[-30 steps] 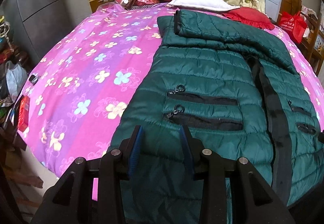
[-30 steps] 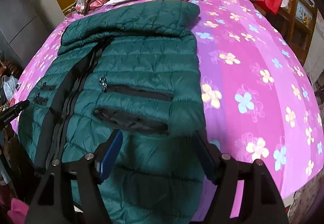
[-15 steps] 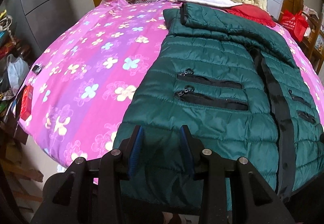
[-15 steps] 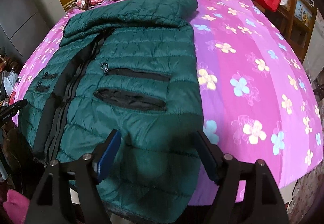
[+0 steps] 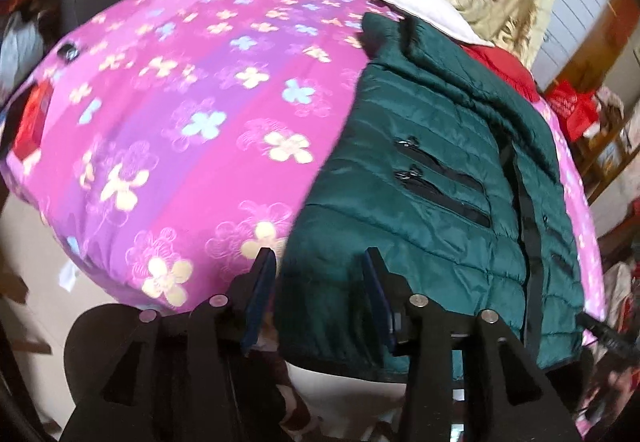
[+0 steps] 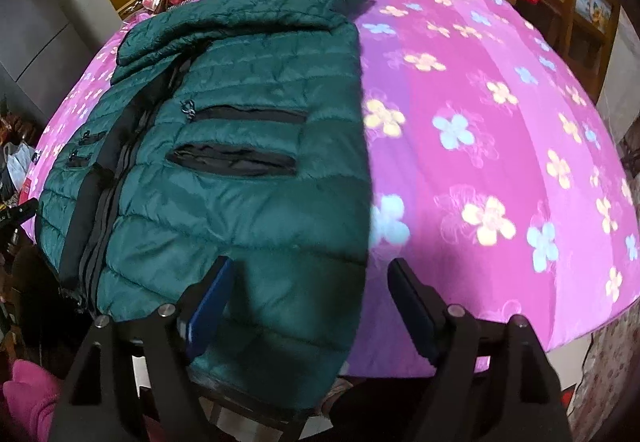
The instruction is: Fold large clothes
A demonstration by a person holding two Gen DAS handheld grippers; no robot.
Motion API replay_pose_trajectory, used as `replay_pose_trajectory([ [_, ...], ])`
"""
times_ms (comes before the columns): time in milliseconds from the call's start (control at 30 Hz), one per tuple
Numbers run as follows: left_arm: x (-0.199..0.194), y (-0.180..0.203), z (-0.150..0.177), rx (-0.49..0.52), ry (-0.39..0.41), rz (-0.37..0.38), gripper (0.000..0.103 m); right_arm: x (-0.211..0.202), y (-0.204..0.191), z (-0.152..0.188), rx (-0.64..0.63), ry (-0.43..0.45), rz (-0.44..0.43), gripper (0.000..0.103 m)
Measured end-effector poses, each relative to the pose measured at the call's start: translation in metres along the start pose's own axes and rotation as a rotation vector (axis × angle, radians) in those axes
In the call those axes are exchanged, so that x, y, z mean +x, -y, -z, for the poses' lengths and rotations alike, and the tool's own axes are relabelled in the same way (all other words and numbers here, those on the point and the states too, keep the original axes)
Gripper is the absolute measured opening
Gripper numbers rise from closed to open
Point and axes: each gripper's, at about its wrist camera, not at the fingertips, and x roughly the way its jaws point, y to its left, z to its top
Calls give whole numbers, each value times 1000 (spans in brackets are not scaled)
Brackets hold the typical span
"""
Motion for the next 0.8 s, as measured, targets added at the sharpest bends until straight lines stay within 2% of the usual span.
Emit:
replay_pose_trajectory([
  [167,9,0,4,8,-54,36,26,8,10,7,37,-37,-84,82],
  [233,14,7,7,44,-61,20,33,9,10,8,35,-43,-102,82],
  [367,21,13,10,84,-77,-11,36,13,7,10,20,-60,-143,83],
  [433,23,9,8,76,-84,-15,36,12,6,11,7,-59,-153,83],
  [600,24,-13,2,-31,-74,2,37,12,0,12,-20,-70,-202,84],
  [700,31,-14,5,-33,-110,18,37,14,-3,12,-36,-63,-217,87],
  [800,32,-6,9,-1,-98,-4,42,15,-4,11,-39,-67,-237,87],
])
